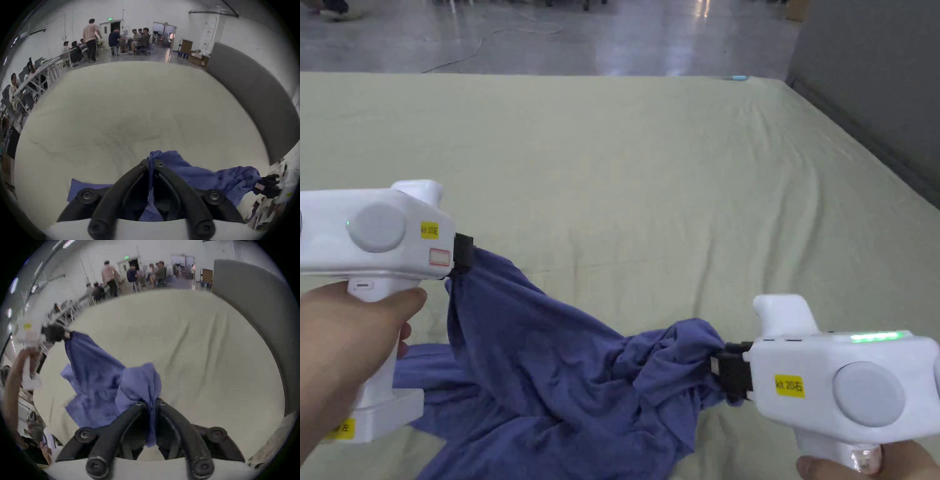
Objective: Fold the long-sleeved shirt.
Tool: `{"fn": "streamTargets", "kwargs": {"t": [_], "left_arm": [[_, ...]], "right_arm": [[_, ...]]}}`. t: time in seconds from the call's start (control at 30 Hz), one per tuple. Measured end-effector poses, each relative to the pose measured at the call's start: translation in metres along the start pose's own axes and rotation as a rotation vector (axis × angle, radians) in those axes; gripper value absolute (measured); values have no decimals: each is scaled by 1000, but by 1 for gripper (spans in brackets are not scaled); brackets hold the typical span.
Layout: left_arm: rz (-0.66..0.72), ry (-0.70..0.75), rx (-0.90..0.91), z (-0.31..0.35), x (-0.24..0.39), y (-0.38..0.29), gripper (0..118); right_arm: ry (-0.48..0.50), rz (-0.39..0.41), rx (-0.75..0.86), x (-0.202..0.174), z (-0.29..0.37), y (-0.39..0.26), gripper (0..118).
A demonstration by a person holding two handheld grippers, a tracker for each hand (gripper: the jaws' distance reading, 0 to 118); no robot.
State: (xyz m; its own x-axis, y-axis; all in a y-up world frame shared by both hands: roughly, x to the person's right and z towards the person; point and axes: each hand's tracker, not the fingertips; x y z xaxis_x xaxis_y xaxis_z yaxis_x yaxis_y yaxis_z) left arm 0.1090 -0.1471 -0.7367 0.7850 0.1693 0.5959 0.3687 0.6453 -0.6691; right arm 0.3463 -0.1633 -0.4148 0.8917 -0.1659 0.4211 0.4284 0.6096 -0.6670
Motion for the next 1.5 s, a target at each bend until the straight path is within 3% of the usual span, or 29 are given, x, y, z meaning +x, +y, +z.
{"fn": "streamTargets", "kwargs": {"t": [0.17,0.43,0.6,0.7,0.77,0.9,1.1,1.23,1.5], "left_arm": [[46,-65,127,91,4,30,1],[-6,69,349,218,-8,132,1],[121,94,421,259,-35,205,1],[118,132,473,273,-42,243,1],[126,139,469,271,-44,266,1],[194,113,500,265,-52,298,1],[219,70,526,244,-47,325,1],[224,75,494,197,-42,318,1],[170,115,238,50,-65,247,1]], "right_arm": [[27,60,148,-16,76,47,4],[47,80,316,-17,183,167,4],[-18,80,401,-14,230,267,4],[-106,121,434,-15,240,325,4],[-177,111,432,-11,237,361,4],[-195,35,428,3,232,414,4],[-245,56,467,6,221,452,4],[-322,156,443,9,181,450,4],[-286,143,185,52,13,372,4]]}}
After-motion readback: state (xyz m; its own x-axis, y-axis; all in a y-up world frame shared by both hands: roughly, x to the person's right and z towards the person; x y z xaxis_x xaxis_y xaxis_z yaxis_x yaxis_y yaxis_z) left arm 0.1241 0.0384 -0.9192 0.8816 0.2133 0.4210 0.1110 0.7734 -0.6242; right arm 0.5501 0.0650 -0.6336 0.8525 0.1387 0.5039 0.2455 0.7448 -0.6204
